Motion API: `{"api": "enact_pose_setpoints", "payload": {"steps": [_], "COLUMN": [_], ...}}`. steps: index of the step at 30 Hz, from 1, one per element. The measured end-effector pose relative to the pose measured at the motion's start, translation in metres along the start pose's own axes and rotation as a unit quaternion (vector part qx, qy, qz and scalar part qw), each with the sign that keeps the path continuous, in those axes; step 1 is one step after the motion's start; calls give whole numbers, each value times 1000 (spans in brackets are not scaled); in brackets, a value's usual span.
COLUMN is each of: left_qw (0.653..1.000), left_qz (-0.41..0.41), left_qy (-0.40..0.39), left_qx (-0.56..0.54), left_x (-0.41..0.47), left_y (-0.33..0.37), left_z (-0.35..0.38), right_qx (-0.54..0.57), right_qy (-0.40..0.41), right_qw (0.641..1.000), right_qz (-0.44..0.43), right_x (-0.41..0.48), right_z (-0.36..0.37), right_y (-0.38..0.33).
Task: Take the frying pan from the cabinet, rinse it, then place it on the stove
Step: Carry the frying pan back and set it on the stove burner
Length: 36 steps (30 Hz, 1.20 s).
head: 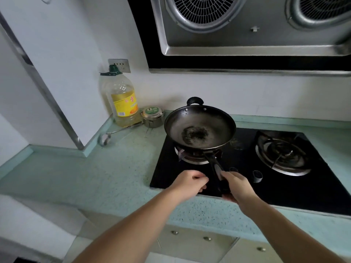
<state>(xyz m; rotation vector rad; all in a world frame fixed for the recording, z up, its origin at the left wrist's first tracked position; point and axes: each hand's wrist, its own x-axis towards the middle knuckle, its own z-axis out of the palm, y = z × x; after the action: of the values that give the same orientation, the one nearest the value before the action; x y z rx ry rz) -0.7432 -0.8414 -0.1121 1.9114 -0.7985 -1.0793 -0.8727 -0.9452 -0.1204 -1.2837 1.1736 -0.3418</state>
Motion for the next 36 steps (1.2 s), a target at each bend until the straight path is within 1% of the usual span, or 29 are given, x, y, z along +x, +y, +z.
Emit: {"api": "enact_pose_setpoints", "payload": {"steps": [3, 5, 7, 9, 13, 15, 20, 23, 27, 36], "left_qw": [992, 987, 985, 988, 995, 996, 996, 996, 997, 998], "left_qz": [-46, -52, -42, -33, -37, -39, -36, -31, -27, -14], "left_qy": [-56, -76, -75, -65, -23, -4, 35, 53, 47, 44], "left_qx": [-99, -132, -147, -133, -94, -85, -71, -58, -49, -33], "left_x": [-7, -10, -11, -11, -14, -18, -24, -24, -21, -4], "left_y": [1, 3, 4, 2, -5, -9, -16, -18, -21, -20], "left_z": [8, 12, 13, 10, -2, -8, -29, -36, -37, -12], "right_qx": [-5, -27, -51, -59, -60, -52, -8, -19, -51, -82], "right_qy": [0, -9, -12, -25, -80, -101, -124, -123, -120, -83], "right_qw": [1000, 1000, 999, 998, 995, 994, 992, 992, 991, 993], "right_qz": [-2, -6, -10, -11, -7, -6, 7, 6, -3, -6], "right_x": [-7, -8, -6, -4, -4, -4, -5, -4, -1, 4], "right_z": [-8, -13, -14, -11, 7, 21, 55, 65, 64, 44], "right_y": [2, -1, -7, -8, -8, -8, -11, -12, -12, -12]}}
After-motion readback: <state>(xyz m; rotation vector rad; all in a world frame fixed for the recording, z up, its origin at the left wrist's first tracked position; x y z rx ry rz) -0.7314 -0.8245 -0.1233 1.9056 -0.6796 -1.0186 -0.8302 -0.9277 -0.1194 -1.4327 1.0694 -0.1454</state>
